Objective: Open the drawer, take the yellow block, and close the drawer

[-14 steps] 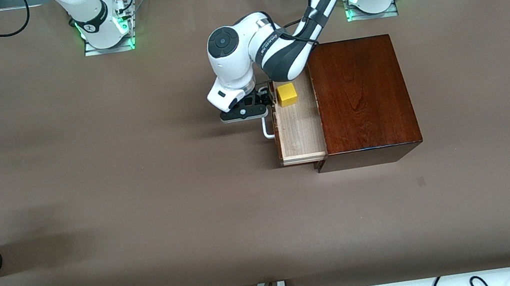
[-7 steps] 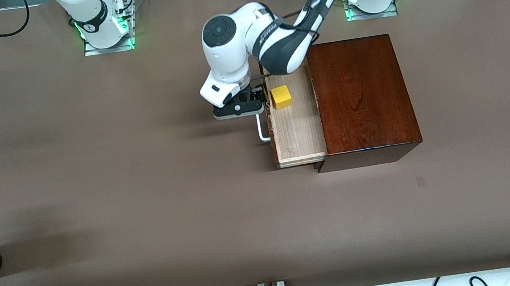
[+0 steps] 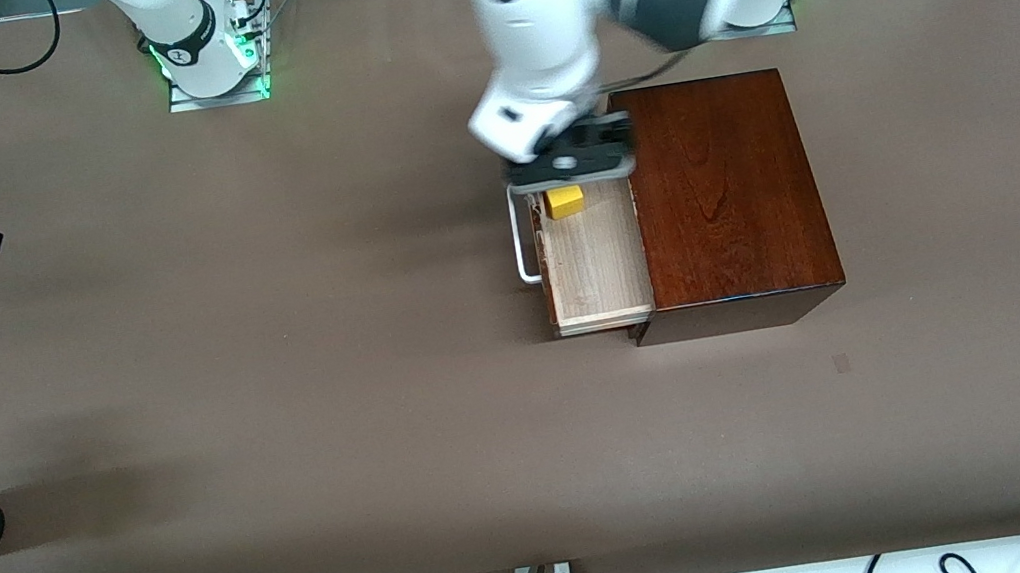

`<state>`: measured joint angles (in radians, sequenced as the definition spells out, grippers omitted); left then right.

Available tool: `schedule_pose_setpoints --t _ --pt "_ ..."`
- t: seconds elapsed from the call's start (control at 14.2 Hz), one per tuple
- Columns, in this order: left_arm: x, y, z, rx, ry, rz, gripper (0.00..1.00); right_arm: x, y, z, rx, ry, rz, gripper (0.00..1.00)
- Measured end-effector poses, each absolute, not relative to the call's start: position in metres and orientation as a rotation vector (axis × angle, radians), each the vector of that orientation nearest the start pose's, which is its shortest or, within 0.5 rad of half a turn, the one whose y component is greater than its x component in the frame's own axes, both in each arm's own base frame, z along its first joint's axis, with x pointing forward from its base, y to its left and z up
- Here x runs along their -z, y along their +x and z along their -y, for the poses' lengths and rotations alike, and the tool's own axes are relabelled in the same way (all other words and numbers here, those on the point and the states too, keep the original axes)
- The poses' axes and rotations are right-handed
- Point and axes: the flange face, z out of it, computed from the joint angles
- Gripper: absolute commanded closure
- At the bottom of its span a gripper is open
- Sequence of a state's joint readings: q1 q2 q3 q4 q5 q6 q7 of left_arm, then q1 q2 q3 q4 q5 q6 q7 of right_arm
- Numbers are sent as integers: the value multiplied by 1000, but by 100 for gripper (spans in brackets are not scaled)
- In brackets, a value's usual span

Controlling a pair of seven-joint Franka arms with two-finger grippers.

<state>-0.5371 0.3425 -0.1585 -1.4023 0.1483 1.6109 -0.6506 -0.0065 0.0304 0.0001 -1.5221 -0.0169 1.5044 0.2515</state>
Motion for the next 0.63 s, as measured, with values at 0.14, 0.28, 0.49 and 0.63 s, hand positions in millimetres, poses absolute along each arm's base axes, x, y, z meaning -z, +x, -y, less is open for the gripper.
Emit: schedule_pose_setpoints --t 0.14,0.28,0.49,0.63 --pt "-517 552 328 -86 -2988 -150 0 -623 554 -25 -104 -3115 -569 0" --pt "-528 581 263 -100 -2994 -223 0 -623 550 -66 -118 -3066 -743 0" --pt "-546 600 189 -111 -3023 -277 0 -625 536 -142 -117 -2979 -1035 0" --pt "-551 599 152 -142 -3080 -283 0 -632 516 -201 -95 -2897 -1241 0"
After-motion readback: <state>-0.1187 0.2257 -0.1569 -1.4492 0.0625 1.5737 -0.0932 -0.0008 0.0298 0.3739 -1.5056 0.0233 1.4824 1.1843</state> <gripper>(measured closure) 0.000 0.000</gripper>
